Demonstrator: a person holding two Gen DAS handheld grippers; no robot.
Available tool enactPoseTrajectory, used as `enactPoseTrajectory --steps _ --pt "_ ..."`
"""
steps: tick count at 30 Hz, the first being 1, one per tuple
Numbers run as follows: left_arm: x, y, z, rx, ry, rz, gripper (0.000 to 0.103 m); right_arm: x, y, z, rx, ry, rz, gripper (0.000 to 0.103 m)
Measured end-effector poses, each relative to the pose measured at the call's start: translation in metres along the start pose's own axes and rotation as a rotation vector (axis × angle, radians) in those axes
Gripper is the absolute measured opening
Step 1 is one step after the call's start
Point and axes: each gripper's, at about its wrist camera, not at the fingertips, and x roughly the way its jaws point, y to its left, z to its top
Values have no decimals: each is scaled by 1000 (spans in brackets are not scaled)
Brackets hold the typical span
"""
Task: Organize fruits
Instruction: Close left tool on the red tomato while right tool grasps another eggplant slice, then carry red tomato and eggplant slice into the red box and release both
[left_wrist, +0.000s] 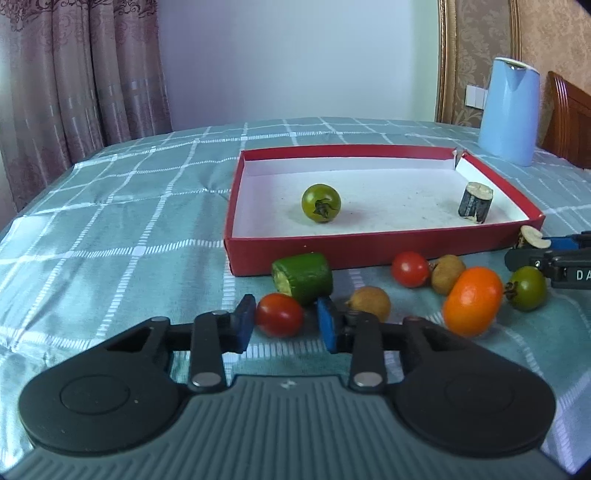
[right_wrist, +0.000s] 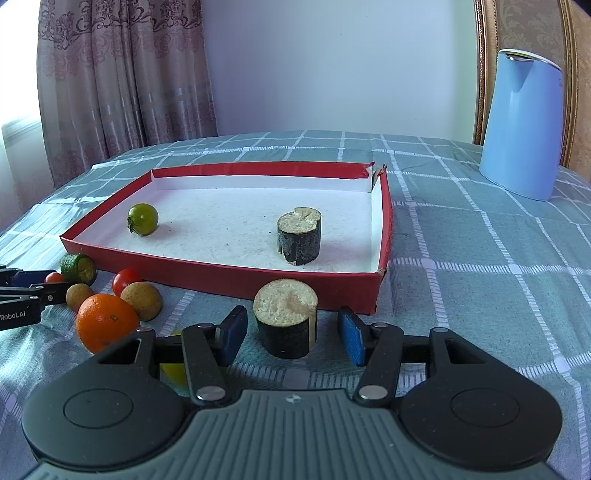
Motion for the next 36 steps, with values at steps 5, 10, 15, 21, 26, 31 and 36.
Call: enactPoseTrajectory --steps 5,10,15,21,26,31,36 --pt "-1 6 -1 -43 -1 -22 32 0 2 0 -12 0 7 40" --pt "-2 0 -1 -21 -3 4 31 0 3 0 -15 -1 4 34" --pt "-2 3 -1 -38 -5 -1 29 -1 4 0 -23 -6 1 33" --pt "-4 4 -2 -44 -8 10 25 -7 2 -1 -12 -44 -7 33" --pt "-7 0 -4 -26 -15 21 25 -6 0 -1 -3 -39 -4 33" --pt "-11 -3 -5 -20 -21 67 24 -7 -1 -1 4 -45 -3 33" --pt "-18 -9 -8 -21 -33 79 24 -11 2 -2 -10 -75 -7 33"
